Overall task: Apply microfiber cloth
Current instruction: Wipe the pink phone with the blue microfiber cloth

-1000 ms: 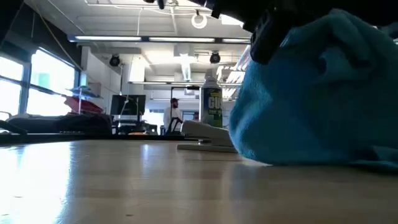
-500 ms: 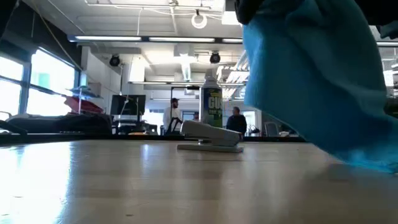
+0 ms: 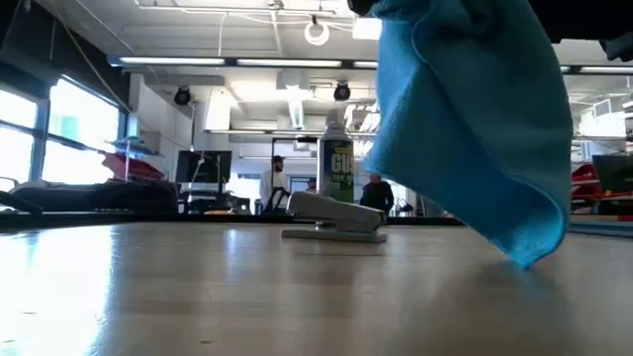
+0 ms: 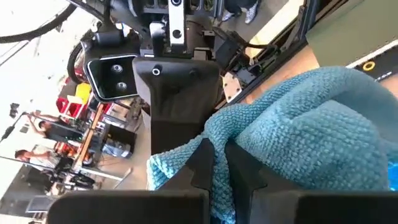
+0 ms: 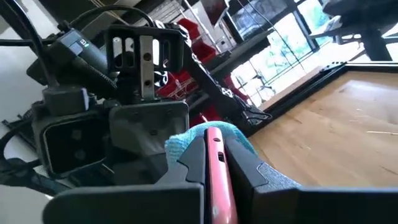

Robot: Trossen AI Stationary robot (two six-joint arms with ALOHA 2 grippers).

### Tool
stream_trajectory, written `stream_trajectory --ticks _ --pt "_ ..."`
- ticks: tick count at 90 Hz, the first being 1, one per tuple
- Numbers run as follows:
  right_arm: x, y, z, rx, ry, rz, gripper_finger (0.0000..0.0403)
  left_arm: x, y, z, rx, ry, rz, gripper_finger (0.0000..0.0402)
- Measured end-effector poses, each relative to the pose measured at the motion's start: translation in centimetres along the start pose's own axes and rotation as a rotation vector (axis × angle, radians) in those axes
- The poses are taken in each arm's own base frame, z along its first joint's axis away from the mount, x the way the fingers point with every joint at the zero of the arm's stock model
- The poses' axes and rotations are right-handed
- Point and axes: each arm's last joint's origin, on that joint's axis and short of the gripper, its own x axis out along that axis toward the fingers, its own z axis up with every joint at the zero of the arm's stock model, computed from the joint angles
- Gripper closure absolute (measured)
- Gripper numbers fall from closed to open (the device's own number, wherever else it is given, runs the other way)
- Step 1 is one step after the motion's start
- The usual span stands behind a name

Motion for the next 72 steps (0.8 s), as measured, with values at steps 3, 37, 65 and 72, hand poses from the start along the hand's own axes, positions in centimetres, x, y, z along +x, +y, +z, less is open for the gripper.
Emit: stream_trajectory --ticks 3,37,65,72 --pt "0.0 0.0 0.1 0.001 -0.001 0.006 0.04 -0.1 -0.3 0.0 -0.005 -0.007 -0.003 0.0401" --pt "-0.5 0.2 0.8 0.002 -0.016 0.019 0.04 -0.5 -3.8 -1.2 -0.158 -0.177 0.009 0.0401" --pt "-0.4 -0.3 0.8 0.021 0.0 -0.018 0.04 0.7 -6.8 -1.7 -0.096 -0.209 -0.043 0.0401" --pt "-0.4 -0.3 0.8 0.027 -0.002 -0.021 0.04 0.8 -6.4 -1.6 -0.066 -0.213 0.0 0.0401"
